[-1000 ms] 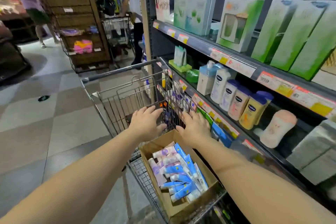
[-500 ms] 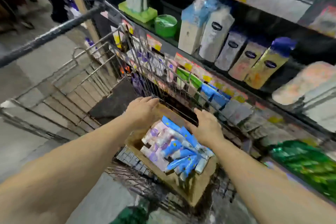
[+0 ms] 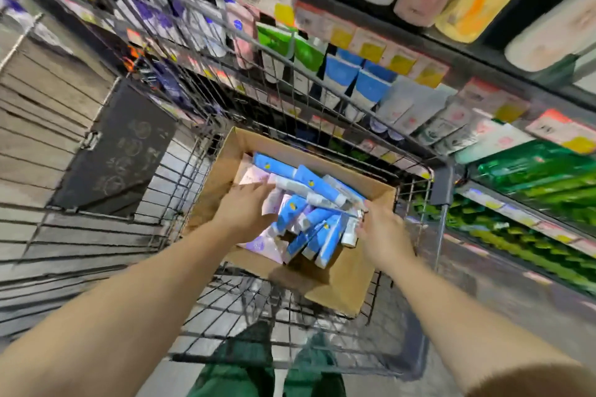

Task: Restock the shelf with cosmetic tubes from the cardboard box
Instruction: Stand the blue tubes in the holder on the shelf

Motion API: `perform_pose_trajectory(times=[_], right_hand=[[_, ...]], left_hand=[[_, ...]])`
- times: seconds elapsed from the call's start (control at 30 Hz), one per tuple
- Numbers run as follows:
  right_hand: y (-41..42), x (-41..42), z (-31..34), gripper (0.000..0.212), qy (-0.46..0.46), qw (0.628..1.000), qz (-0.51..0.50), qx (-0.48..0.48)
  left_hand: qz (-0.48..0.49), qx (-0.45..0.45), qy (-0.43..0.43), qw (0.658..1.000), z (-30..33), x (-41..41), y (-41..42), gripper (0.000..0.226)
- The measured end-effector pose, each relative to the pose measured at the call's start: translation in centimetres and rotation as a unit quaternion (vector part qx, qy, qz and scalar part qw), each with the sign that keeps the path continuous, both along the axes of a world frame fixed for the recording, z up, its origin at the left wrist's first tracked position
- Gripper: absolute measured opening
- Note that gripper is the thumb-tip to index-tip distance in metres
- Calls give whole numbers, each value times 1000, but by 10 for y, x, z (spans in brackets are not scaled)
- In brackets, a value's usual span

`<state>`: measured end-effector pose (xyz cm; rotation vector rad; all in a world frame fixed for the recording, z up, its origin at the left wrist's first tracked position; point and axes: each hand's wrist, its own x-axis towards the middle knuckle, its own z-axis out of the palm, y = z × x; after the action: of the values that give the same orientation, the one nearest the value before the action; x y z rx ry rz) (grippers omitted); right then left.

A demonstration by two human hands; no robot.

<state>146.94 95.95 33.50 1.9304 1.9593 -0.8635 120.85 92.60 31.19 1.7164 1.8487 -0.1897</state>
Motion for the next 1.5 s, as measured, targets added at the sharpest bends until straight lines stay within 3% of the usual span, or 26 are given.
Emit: perform_pose_trajectory(times=[0.3,0.43,0.57,0.7,0.83,1.1,1.17,1.27,1.4,1.5], right_hand=[[-18,-4,-73,57,39,999,7,-35],[-25,-4,-90,55,33,998,5,-48],[-26,-10,-102,61,51,992,-57,-99],[-27,-16,-108,65,41,985,-79,-145],[-30,-18,-107,64,33,988,-50,-142],[-37,-31,-103,66,77,978,4,-191],[-34,-27,-101,66,70,981,-27,-178],[-20,-15,-92,64,54,989,-93,-105],[2,3,-85,57,151,970,-181,-56],[10,8,-90,49,185,960,-207,-31]], left_hand=[[57,-56,-70,994,-87,49,24,60],[91,-19,-111,989,-101,74,39,68],[47,27,-51,997,-120,83,44,37],[2,8,-4,1000,-124,83,37,39],[50,6,-3,999,-119,79,25,30],[81,14,65,994,-104,34,0,41],[79,47,60,994,-99,45,-3,38],[76,102,-12,992,-93,83,-8,29],[54,58,-70,994,-95,136,-7,31],[38,53,-35,997,-102,159,-7,34]])
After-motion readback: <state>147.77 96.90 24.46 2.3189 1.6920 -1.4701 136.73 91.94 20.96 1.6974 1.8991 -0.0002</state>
